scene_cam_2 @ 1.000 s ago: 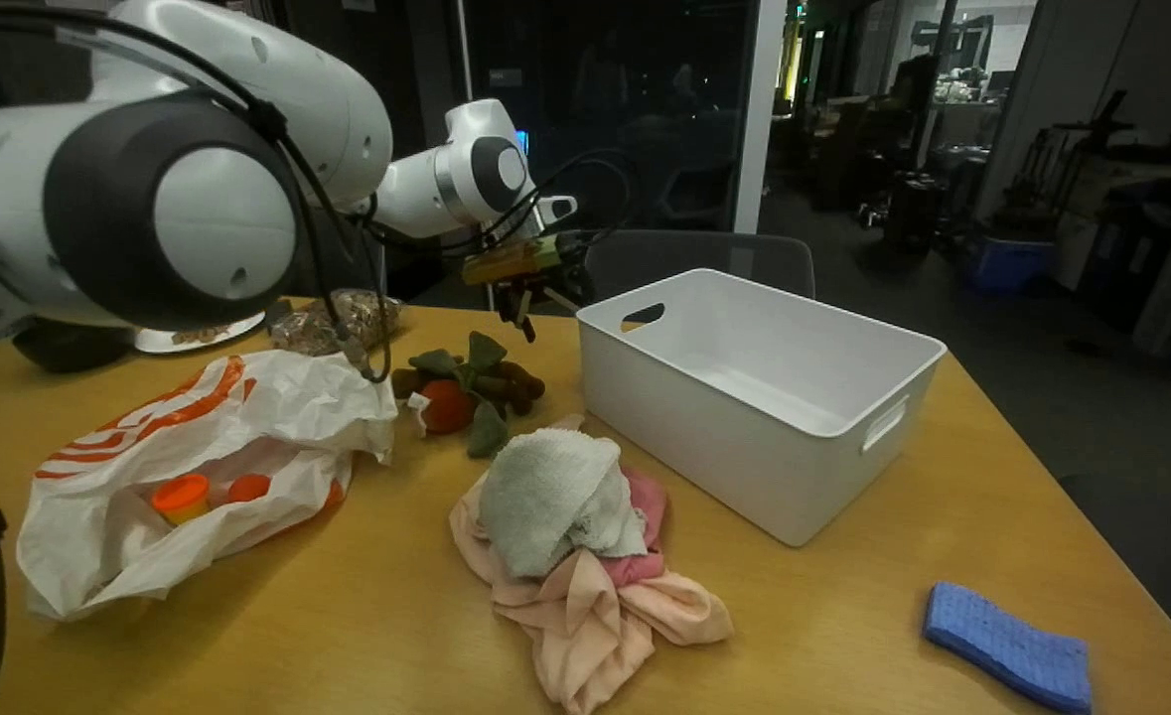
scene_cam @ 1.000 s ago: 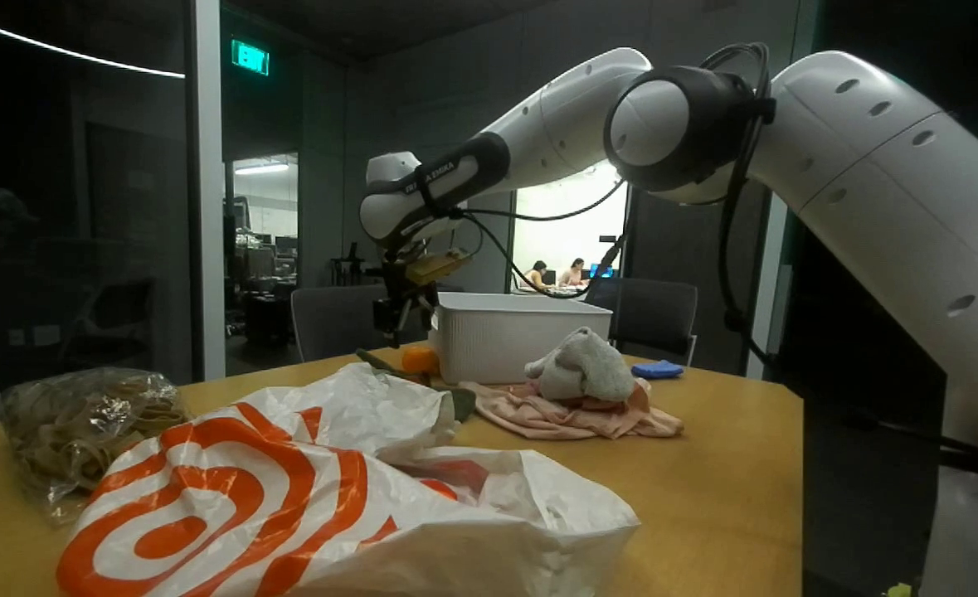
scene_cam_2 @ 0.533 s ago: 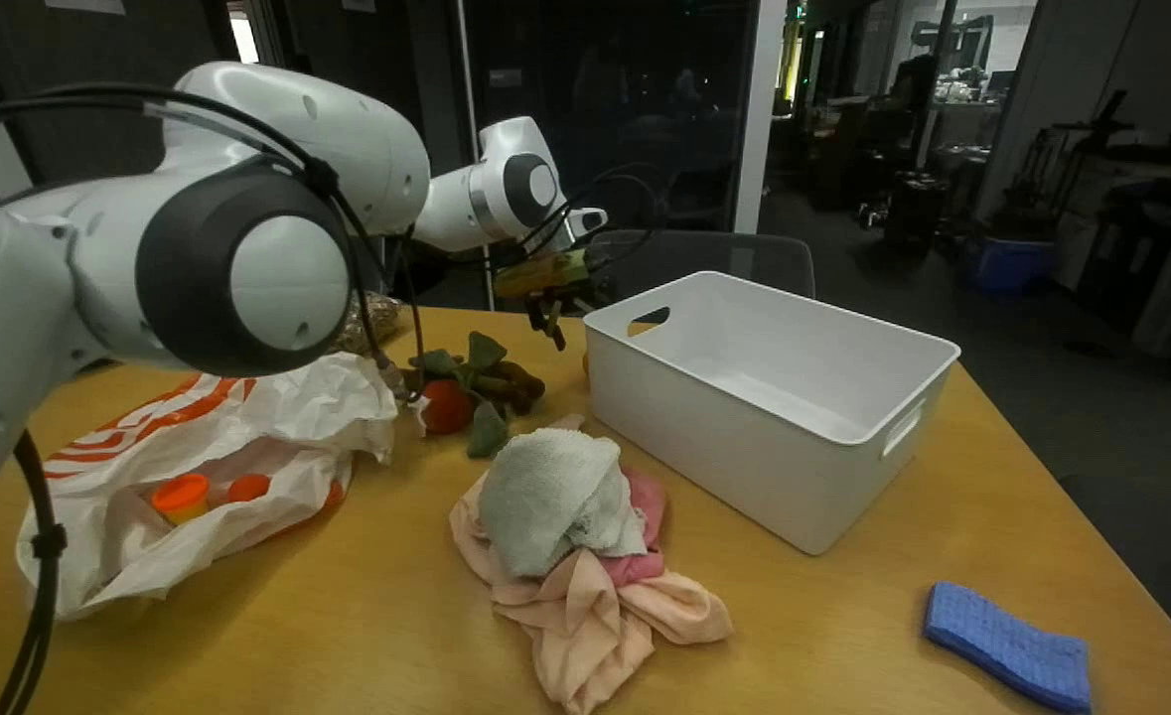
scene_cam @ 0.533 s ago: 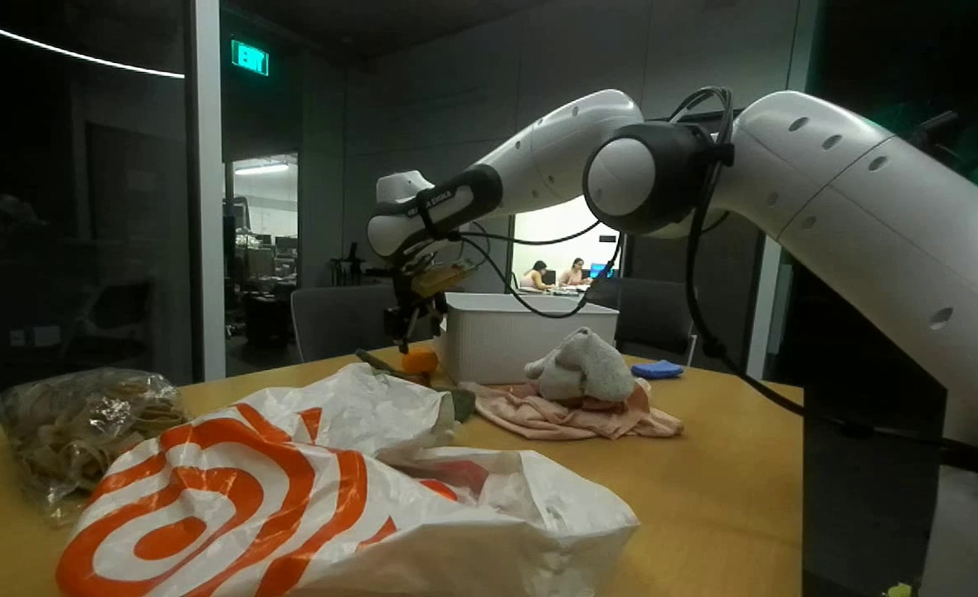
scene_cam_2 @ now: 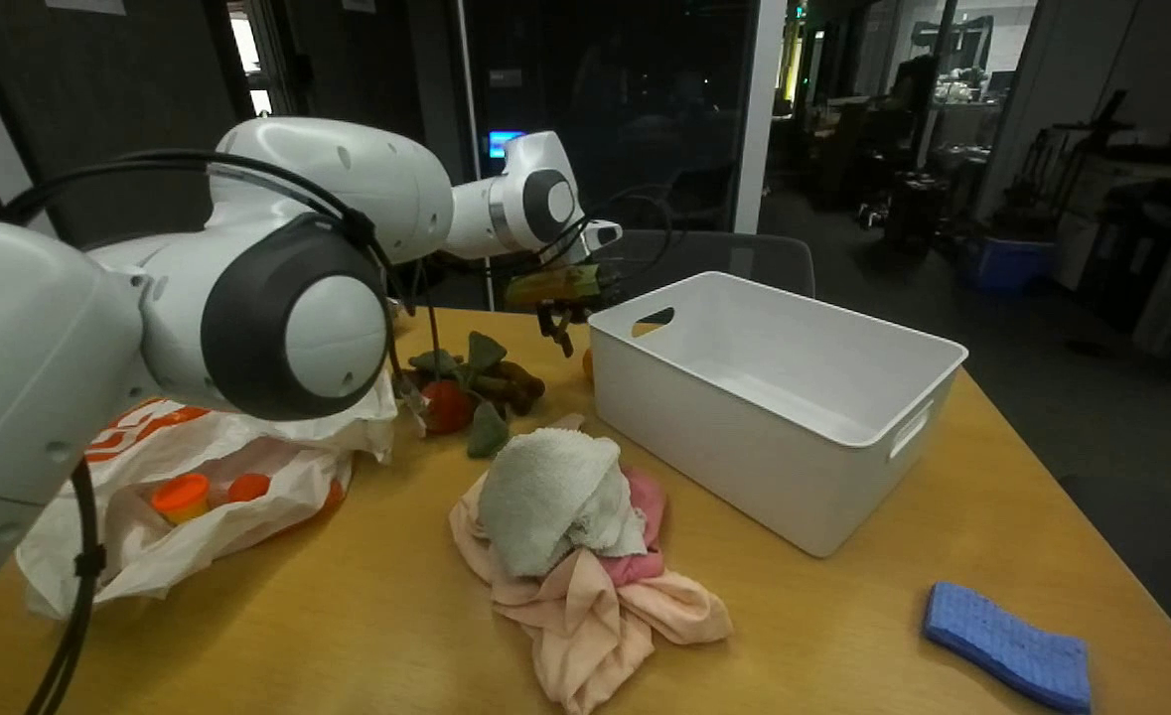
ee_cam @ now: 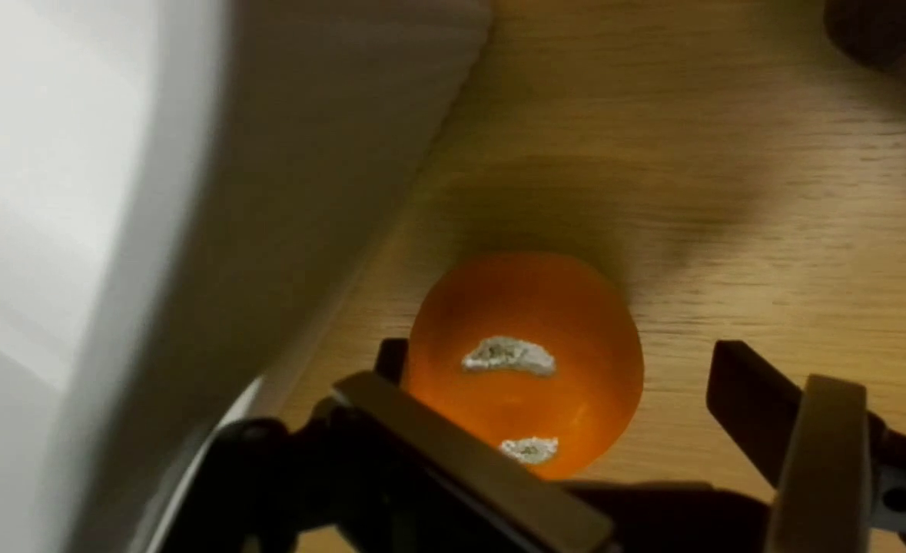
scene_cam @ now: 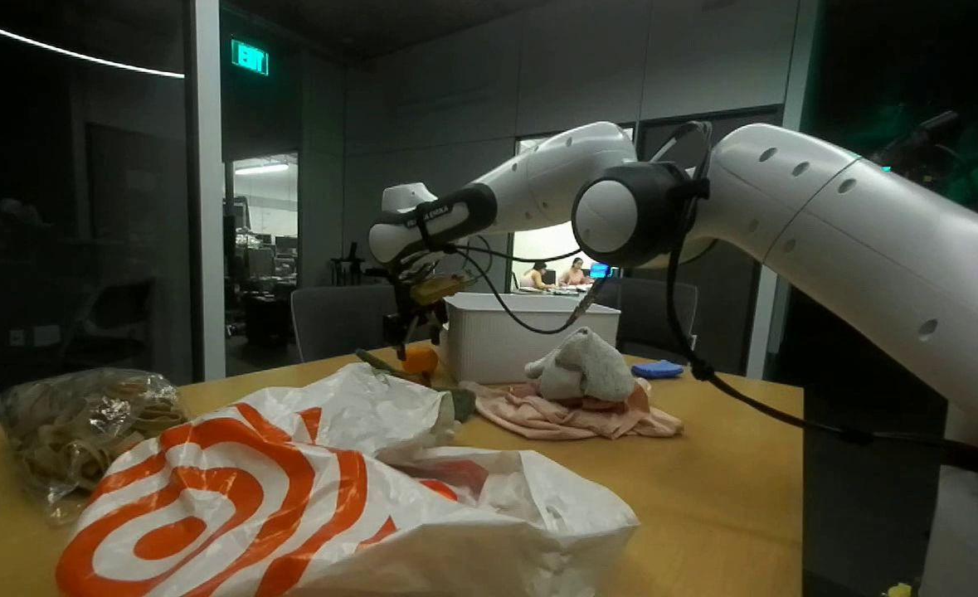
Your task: Put the orange bottle and two of the plush toys into the carrier bag
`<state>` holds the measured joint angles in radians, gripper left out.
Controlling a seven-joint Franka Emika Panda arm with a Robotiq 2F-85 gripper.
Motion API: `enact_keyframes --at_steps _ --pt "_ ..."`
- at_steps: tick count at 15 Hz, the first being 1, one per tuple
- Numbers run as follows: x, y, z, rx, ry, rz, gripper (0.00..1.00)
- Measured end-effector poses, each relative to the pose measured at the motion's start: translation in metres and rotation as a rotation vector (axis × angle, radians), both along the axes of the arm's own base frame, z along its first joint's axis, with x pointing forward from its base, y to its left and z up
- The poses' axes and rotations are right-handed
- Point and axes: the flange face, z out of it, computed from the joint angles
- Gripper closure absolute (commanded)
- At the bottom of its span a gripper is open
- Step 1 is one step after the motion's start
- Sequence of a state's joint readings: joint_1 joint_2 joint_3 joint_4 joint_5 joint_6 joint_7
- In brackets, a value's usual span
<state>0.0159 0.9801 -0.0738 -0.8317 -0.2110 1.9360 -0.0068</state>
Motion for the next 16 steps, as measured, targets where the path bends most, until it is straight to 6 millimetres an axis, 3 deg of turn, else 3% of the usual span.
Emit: enact_keyframes --at_steps 2,3,4,6,13,16 --pt "0.002 -0.002 -0.009 0.001 0.008 -0.004 0.00" --pt "0.003 -0.002 -0.013 0.001 0.009 -0.004 0.25" --pt "0.004 -0.002 -0.017 0.001 0.011 -0.004 0.26" --pt "0.005 -0.001 -0.021 0.004 0.009 -0.002 0.41" --pt "0.008 0.005 -0.003 0.009 -0.016 0.002 0.44" --pt "0.000 0.014 0.024 0.025 0.025 0.001 0.44"
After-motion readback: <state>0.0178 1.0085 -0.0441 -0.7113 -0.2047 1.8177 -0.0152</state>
